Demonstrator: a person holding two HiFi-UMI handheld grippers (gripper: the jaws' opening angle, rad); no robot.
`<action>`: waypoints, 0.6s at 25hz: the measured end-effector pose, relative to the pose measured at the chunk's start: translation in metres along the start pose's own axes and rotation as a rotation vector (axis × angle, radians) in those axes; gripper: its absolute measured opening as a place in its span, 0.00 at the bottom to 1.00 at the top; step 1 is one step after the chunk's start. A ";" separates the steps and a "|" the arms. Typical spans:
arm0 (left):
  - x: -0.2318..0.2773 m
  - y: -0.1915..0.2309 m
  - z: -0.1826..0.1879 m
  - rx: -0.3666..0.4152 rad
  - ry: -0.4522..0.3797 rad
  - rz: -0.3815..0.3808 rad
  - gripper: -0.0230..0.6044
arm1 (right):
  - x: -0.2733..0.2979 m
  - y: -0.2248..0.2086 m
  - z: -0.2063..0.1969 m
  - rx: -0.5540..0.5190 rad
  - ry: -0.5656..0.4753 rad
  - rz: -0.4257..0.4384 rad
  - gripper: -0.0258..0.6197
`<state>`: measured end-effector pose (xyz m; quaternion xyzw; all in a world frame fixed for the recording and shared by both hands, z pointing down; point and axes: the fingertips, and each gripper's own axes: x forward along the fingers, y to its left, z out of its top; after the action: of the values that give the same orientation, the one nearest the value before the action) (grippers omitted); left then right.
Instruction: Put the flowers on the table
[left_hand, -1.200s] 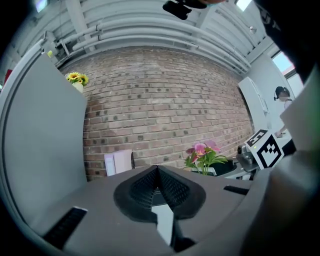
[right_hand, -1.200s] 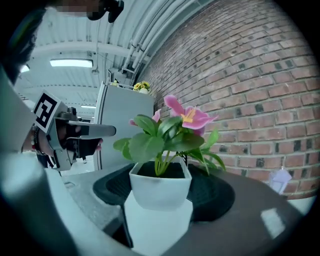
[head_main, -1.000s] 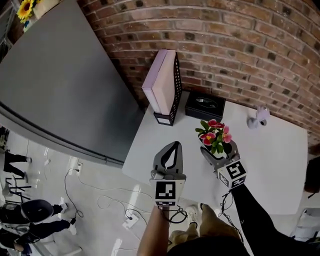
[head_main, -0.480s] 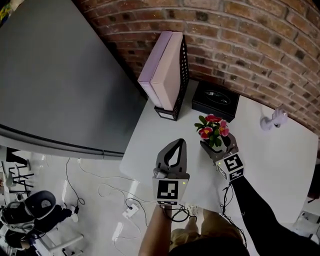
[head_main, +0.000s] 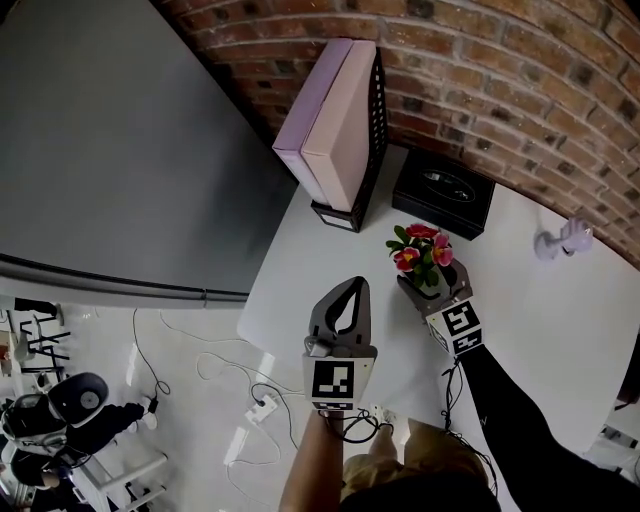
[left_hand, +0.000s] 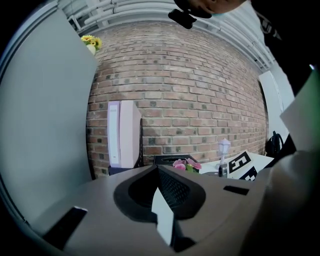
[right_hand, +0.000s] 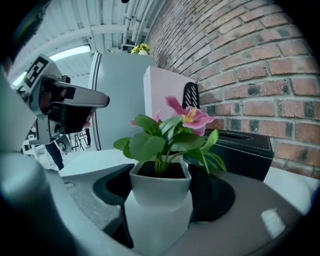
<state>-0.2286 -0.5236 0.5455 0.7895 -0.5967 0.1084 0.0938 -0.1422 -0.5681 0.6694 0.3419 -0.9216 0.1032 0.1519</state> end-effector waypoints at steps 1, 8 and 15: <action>0.000 0.001 -0.002 -0.002 0.002 0.004 0.05 | 0.002 0.002 -0.002 0.001 0.006 0.006 0.56; -0.001 0.004 -0.007 -0.011 0.009 0.013 0.05 | 0.012 0.008 -0.008 -0.014 0.005 0.015 0.56; -0.005 0.009 -0.017 -0.022 0.017 0.021 0.05 | 0.012 0.010 -0.013 -0.021 0.029 -0.010 0.56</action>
<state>-0.2391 -0.5165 0.5603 0.7812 -0.6053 0.1097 0.1063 -0.1550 -0.5645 0.6848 0.3432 -0.9187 0.0979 0.1692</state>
